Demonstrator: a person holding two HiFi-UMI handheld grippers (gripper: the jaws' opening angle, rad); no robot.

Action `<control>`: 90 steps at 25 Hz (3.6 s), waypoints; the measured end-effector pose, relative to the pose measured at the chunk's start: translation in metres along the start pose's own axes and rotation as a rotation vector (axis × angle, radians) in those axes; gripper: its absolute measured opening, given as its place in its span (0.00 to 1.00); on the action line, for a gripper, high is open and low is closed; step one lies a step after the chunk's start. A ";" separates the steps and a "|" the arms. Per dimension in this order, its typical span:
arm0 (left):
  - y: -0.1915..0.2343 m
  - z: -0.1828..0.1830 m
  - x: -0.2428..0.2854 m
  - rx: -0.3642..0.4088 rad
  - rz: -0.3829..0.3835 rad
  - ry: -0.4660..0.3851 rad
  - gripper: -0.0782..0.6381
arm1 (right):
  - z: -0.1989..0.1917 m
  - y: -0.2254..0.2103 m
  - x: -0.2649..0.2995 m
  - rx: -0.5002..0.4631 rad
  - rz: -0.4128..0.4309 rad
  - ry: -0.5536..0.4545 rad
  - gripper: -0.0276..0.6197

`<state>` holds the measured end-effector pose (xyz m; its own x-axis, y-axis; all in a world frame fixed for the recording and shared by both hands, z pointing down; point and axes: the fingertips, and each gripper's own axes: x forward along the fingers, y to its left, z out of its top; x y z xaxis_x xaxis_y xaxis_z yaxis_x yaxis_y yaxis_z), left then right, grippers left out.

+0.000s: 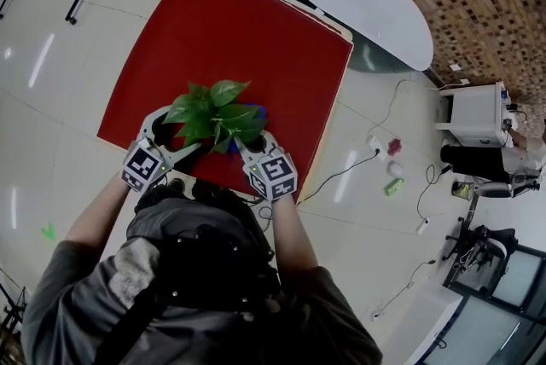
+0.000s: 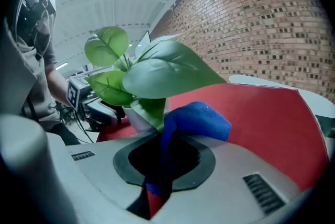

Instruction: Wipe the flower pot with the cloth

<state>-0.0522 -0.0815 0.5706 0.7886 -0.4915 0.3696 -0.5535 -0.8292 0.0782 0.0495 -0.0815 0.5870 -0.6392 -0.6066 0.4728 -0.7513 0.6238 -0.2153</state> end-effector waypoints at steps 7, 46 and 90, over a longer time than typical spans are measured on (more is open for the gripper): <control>-0.012 -0.006 -0.016 0.007 -0.001 0.021 0.74 | -0.004 0.037 0.003 -0.039 0.075 0.033 0.14; -0.020 -0.003 0.012 0.133 -0.142 -0.001 0.72 | 0.023 0.010 0.030 -0.138 0.204 0.019 0.14; 0.015 0.118 -0.179 0.022 0.267 -0.322 0.13 | 0.114 0.103 -0.211 -0.010 -0.543 -0.438 0.14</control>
<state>-0.1705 -0.0376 0.3965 0.6638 -0.7451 0.0657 -0.7466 -0.6653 -0.0022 0.0887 0.0546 0.3677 -0.1824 -0.9755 0.1230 -0.9831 0.1791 -0.0375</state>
